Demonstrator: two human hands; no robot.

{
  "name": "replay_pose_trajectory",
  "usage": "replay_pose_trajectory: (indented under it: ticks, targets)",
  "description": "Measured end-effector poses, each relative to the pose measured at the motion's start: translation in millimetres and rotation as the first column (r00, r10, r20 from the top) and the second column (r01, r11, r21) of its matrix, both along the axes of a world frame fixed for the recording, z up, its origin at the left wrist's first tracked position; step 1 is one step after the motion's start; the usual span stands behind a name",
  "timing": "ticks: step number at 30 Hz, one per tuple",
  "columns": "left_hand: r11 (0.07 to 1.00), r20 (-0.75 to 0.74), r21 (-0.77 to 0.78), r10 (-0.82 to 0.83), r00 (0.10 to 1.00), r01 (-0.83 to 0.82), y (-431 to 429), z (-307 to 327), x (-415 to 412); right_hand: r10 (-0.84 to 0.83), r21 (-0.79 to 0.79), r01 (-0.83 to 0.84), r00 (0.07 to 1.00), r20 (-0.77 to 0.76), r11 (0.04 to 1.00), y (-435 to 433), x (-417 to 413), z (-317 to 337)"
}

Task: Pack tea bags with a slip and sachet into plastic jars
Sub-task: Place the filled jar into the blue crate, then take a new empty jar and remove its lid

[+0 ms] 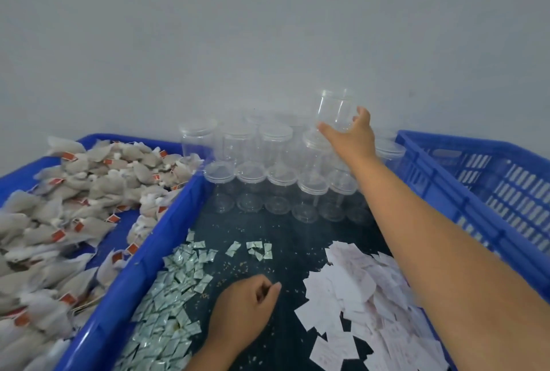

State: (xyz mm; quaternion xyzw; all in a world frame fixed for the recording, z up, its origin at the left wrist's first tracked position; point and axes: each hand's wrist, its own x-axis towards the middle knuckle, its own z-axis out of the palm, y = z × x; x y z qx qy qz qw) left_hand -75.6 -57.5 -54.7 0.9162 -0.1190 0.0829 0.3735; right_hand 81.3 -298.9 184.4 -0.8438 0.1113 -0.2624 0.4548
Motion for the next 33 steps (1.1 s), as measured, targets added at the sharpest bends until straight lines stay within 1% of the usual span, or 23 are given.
replay_pose_trajectory:
  ticks: [3, 5, 7, 9, 12, 14, 16, 19, 21, 23, 24, 26, 27, 28, 29, 30, 31, 32, 33]
  targets:
    - [1.000, -0.009, 0.007, -0.002, 1.000, 0.002, 1, -1, 1, 0.008, 0.060, 0.002, 0.988, -0.154, 0.998, 3, 25, 14]
    - [1.000, -0.035, 0.005, 0.001, 0.999, 0.000, 2, -2, 1, 0.031, 0.090, -0.012, 0.977, -0.209, 0.996, 3, 33, 17]
    - [1.000, -0.060, 0.005, 0.016, 0.998, -0.016, 2, -2, 3, 0.026, 0.075, -0.014, 0.986, -0.162, 0.997, 4, 37, 19]
    - [1.000, -0.051, -0.005, 0.026, 0.998, -0.026, 2, 0, 5, 0.017, 0.086, -0.015, 1.000, -0.014, 0.996, 10, 29, 19]
    - [1.000, -0.018, -0.001, 0.004, 1.000, -0.004, 2, -3, 7, 0.121, 0.155, -0.153, 0.972, 0.200, 0.976, 23, -5, 2]
    - [1.000, 0.012, 0.012, -0.008, 1.000, 0.008, 1, -6, 6, 0.208, 0.219, -0.269, 0.942, 0.263, 0.938, 33, -43, -26]
    - [1.000, 0.010, 0.012, -0.005, 1.000, 0.005, 2, -8, 7, 0.284, 0.297, -0.357, 0.922, 0.263, 0.886, 40, -85, -65]
    - [1.000, -0.015, -0.005, 0.016, 1.000, -0.016, 3, -7, 11, 0.367, 0.433, -0.379, 0.923, 0.115, 0.818, 49, -145, -141]
    - [0.999, -0.067, -0.008, 0.038, 0.997, -0.039, 1, -2, 13, 0.368, 0.476, -0.349, 0.928, 0.058, 0.807, 58, -182, -189]
    - [0.998, -0.166, -0.042, 0.048, 0.985, -0.055, 1, 6, 17, 0.347, 0.462, -0.334, 0.936, 0.059, 0.821, 68, -209, -221]
    - [0.994, -0.237, -0.092, 0.035, 0.971, -0.058, 2, 11, 20, 0.334, 0.442, -0.333, 0.939, 0.077, 0.833, 72, -218, -231]
    - [0.968, -0.404, -0.234, -0.013, 0.915, -0.089, 4, 24, 26, 0.323, 0.376, -0.339, 0.940, 0.109, 0.862, 78, -228, -240]
    - [0.951, -0.473, -0.290, -0.047, 0.880, -0.104, 4, 34, 26, 0.330, 0.341, -0.351, 0.936, 0.120, 0.872, 79, -231, -239]
    - [0.940, -0.511, -0.324, -0.080, 0.856, -0.106, 3, 44, 25, 0.342, 0.306, -0.362, 0.932, 0.119, 0.880, 79, -233, -239]
    - [0.935, -0.513, -0.343, -0.102, 0.852, -0.095, 3, 56, 23, 0.356, 0.271, -0.371, 0.928, 0.107, 0.888, 79, -235, -239]
    - [0.931, -0.473, -0.358, -0.110, 0.874, -0.077, 3, 67, 19, 0.369, 0.253, -0.381, 0.925, 0.093, 0.889, 79, -236, -240]
    - [0.923, -0.394, -0.382, -0.127, 0.910, -0.037, 4, 77, 14, 0.379, 0.258, -0.388, 0.921, 0.087, 0.885, 79, -236, -242]
    - [0.912, -0.289, -0.407, -0.177, 0.941, 0.047, 6, 87, 6, 0.387, 0.271, -0.396, 0.918, 0.088, 0.877, 79, -235, -243]
    - [0.898, -0.183, -0.404, -0.265, 0.947, 0.173, 7, 97, -3, 0.396, 0.271, -0.406, 0.913, 0.096, 0.873, 79, -235, -243]
